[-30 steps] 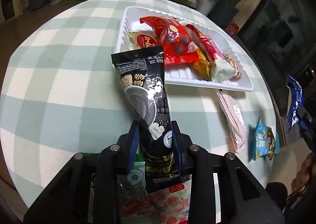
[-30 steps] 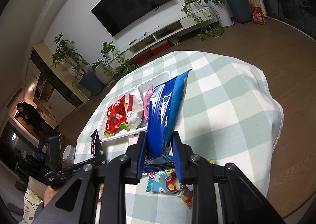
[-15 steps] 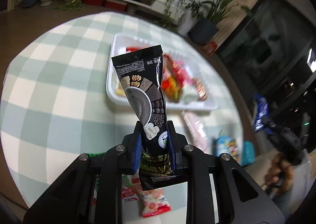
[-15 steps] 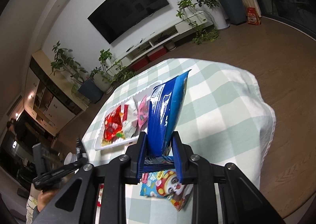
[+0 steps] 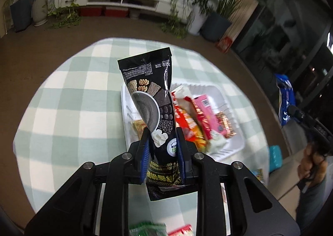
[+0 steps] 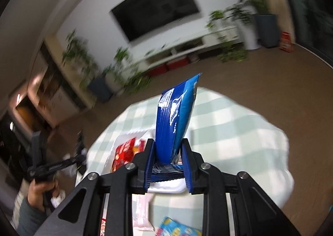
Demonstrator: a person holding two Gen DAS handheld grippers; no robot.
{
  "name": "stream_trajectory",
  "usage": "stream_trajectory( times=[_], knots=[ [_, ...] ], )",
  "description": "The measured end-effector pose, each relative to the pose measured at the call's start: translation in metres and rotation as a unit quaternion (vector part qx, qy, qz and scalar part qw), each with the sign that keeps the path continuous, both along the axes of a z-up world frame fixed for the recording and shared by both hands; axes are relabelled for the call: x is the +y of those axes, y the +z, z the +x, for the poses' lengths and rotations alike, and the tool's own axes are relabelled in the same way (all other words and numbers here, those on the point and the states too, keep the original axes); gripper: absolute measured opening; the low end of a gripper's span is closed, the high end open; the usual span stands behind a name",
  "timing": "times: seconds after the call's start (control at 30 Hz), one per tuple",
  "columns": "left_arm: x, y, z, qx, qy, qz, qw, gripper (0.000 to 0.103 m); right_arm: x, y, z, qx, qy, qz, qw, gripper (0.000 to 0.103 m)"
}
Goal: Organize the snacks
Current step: 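Carry the black and blue packets over the white tray with both tools, then open both tools to drop the packets into the tray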
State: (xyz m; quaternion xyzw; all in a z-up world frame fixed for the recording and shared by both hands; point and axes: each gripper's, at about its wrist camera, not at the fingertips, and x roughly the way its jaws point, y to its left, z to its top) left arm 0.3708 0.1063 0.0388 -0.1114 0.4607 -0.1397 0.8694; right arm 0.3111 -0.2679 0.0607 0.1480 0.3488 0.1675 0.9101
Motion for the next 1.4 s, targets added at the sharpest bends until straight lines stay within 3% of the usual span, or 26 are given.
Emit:
stream_trajectory(
  times=[0.17, 0.27, 0.53, 0.8, 0.97, 1.1, 1.27, 1.4],
  knots=[
    [-0.028, -0.033, 0.027, 0.039, -0.019, 0.047, 0.9980, 0.021, 0.061, -0.037, 0.052, 0.060, 0.070, -0.078, 0.993, 0.027],
    [-0.032, -0.043, 0.033, 0.043, -0.019, 0.061, 0.9970, 0.021, 0.083, -0.062, 0.071, 0.080, 0.080, -0.139, 0.984, 0.027],
    [-0.036, -0.071, 0.040, 0.051, -0.015, 0.079, 0.9955, 0.021, 0.081, -0.097, 0.090, 0.118, 0.068, -0.132, 0.982, 0.027],
    [-0.036, -0.078, 0.041, 0.057, -0.012, 0.083, 0.9948, 0.024, 0.089, -0.100, 0.093, 0.114, 0.071, -0.149, 0.980, 0.028],
    [-0.039, -0.078, 0.034, 0.060, -0.011, 0.082, 0.9948, 0.028, 0.089, -0.109, 0.096, 0.119, 0.066, -0.157, 0.978, 0.035],
    [-0.038, -0.079, 0.035, 0.060, -0.006, 0.085, 0.9945, 0.053, 0.087, -0.111, 0.096, 0.119, 0.064, -0.157, 0.978, 0.043],
    [-0.036, -0.071, 0.034, 0.050, 0.000, 0.071, 0.9962, 0.061, 0.084, -0.098, 0.091, 0.097, 0.060, -0.153, 0.982, 0.056],
    [-0.033, -0.056, 0.026, 0.034, 0.009, 0.059, 0.9976, 0.082, 0.078, -0.085, 0.084, 0.084, 0.053, -0.138, 0.985, 0.067]
  ],
)
